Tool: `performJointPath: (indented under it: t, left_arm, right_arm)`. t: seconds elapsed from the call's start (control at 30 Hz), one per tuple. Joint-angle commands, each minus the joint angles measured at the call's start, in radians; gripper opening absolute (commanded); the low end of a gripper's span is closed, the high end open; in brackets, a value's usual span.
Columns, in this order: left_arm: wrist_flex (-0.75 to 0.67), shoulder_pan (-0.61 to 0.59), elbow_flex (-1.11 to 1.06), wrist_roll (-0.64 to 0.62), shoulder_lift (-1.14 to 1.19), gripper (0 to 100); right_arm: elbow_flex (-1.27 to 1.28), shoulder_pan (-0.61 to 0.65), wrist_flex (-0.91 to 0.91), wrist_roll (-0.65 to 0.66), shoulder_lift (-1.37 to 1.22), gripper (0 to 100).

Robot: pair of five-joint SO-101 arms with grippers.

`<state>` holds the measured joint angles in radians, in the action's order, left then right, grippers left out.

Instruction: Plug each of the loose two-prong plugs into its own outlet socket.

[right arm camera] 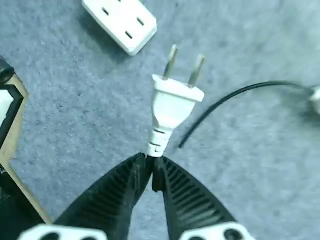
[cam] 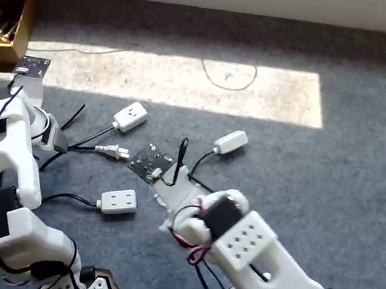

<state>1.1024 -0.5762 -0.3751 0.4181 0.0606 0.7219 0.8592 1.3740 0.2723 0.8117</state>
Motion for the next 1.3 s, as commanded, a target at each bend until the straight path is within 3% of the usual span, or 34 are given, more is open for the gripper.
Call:
performJointPath:
  t: [0.0,0.1,0.17,0.23,0.37,0.5,0.63,0.97,1.1,1.27]
  left_arm:
    - [-0.012,-0.008,0.005,-0.006,-0.041,26]
    - [-0.012,-0.004,0.005,-0.006,-0.041,26]
    - [-0.012,0.001,0.005,-0.006,-0.041,26]
    - [-0.012,0.008,0.005,-0.006,-0.041,26]
    - [-0.011,0.013,0.004,-0.006,-0.041,26]
    - [0.018,0.021,-0.031,-0.006,-0.047,26]
    - [0.023,0.084,-0.091,-0.009,-0.048,26]
    - [0.017,0.179,-0.156,-0.014,-0.048,26]
    - [0.011,0.174,-0.143,-0.015,-0.051,26]
    - [-0.028,0.179,-0.108,-0.110,-0.050,26]
  right_arm:
    - [-0.386,-0.246,0.283,0.157,0.119,0.6]
    - [-0.394,-0.467,0.389,0.486,-0.001,0.6]
    - [-0.263,-0.559,0.331,0.651,-0.081,0.7]
    - [-0.127,-0.599,0.183,0.713,-0.145,0.7]
    - [0.091,-0.618,-0.119,0.707,-0.269,0.7]
    - [0.242,-0.618,-0.389,0.611,-0.318,0.7]
    - [0.341,-0.621,-0.544,0.568,-0.329,0.9]
    - [0.378,-0.671,-0.564,0.569,-0.348,2.3]
    - [0.377,-0.680,-0.529,0.600,-0.357,15.2]
    - [0.335,-0.677,-0.438,0.588,-0.335,26.5]
